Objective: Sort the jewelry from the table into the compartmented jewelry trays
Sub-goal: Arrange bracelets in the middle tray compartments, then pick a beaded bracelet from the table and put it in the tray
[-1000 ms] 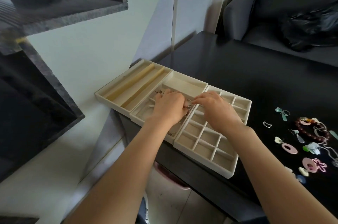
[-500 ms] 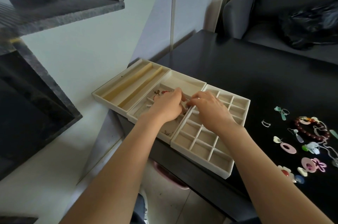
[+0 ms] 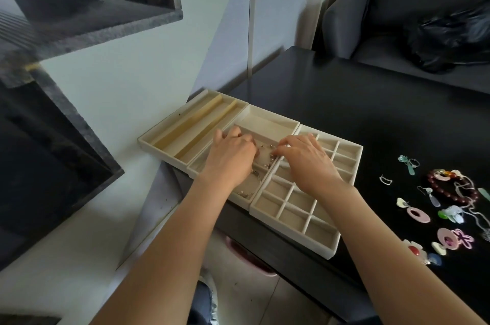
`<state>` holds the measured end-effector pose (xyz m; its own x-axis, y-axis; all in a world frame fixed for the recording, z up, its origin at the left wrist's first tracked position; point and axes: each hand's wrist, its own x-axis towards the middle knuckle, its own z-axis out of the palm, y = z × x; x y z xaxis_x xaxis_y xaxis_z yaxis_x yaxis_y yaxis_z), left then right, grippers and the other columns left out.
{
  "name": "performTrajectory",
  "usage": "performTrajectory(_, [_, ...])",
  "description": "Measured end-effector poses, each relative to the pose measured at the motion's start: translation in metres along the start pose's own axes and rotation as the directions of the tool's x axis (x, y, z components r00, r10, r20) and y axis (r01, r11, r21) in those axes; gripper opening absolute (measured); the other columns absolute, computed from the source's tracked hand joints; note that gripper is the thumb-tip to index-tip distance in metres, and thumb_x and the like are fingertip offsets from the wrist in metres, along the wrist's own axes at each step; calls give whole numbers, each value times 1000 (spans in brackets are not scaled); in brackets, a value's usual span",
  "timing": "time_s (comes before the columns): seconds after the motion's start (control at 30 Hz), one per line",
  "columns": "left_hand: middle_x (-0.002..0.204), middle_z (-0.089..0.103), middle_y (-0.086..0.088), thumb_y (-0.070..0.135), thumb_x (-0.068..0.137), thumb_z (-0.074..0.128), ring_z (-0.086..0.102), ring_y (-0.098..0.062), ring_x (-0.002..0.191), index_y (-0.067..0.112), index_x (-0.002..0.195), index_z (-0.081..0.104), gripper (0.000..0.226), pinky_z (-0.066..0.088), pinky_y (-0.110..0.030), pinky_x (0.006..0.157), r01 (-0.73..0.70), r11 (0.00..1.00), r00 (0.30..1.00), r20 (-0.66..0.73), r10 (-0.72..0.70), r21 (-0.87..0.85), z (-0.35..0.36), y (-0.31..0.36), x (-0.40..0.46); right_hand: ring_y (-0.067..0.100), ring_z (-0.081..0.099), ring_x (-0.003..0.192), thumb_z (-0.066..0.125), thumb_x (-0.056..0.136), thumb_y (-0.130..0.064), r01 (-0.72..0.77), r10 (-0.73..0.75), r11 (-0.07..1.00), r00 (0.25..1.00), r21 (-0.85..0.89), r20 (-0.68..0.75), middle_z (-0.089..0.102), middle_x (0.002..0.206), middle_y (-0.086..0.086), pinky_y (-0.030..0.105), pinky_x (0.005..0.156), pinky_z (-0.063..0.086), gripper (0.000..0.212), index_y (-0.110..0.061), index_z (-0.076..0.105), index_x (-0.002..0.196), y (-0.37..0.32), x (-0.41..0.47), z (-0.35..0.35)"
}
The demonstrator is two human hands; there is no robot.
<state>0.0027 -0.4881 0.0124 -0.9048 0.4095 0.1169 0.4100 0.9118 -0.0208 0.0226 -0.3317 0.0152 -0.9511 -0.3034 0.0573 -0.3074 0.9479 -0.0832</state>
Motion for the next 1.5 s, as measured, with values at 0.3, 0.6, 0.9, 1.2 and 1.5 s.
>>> performTrajectory(0.3, [126, 51, 3, 13, 86, 52, 37, -19, 119, 22, 115, 63, 32, 29, -36, 90, 35, 999, 999, 24, -35, 7, -3, 2, -3, 22, 33, 130, 44, 89, 6, -1, 1, 1000, 1000, -9, -19, 42, 139, 1, 30, 110, 22, 56, -19, 42, 139, -1, -3, -2])
performTrajectory(0.6, [121, 56, -1, 12, 87, 51, 46, -21, 117, 20, 124, 56, 38, 34, -38, 97, 72, 984, 994, -74, -85, -164, -19, 42, -11, 21, 37, 129, 42, 90, 4, -144, 148, 979, 989, 143, -18, 45, 137, 1, 31, 105, 33, 51, -20, 48, 135, 31, -38, -13])
performTrajectory(0.9, [124, 58, -2, 7, 90, 48, 55, -21, 110, 17, 124, 59, 37, 45, -32, 88, -88, 890, 990, -142, 26, -447, -32, 153, 7, 19, 24, 140, 42, 96, -8, -492, 521, 812, 854, 314, -10, 35, 148, 2, 31, 108, 28, 45, -15, 42, 140, 117, -134, -28])
performTrajectory(1.2, [136, 47, -4, 16, 98, 38, 40, -23, 125, 24, 134, 52, 39, 34, -41, 99, -292, 920, 949, 42, 313, -263, 0, 254, 76, 30, 43, 124, 40, 100, -20, -664, 703, 668, 711, 335, 9, 48, 133, 13, 38, 96, 40, 34, -10, 53, 129, 205, -159, -17])
performTrajectory(1.5, [115, 62, -6, 35, 92, 57, 52, -25, 113, 12, 125, 49, 41, 36, -41, 95, -128, 936, 988, 45, 151, -328, 21, 290, 114, 26, 59, 94, 68, 86, -20, -719, 798, 524, 601, 456, 31, 59, 106, 13, 36, 75, 50, 34, -6, 48, 110, 231, -143, -6])
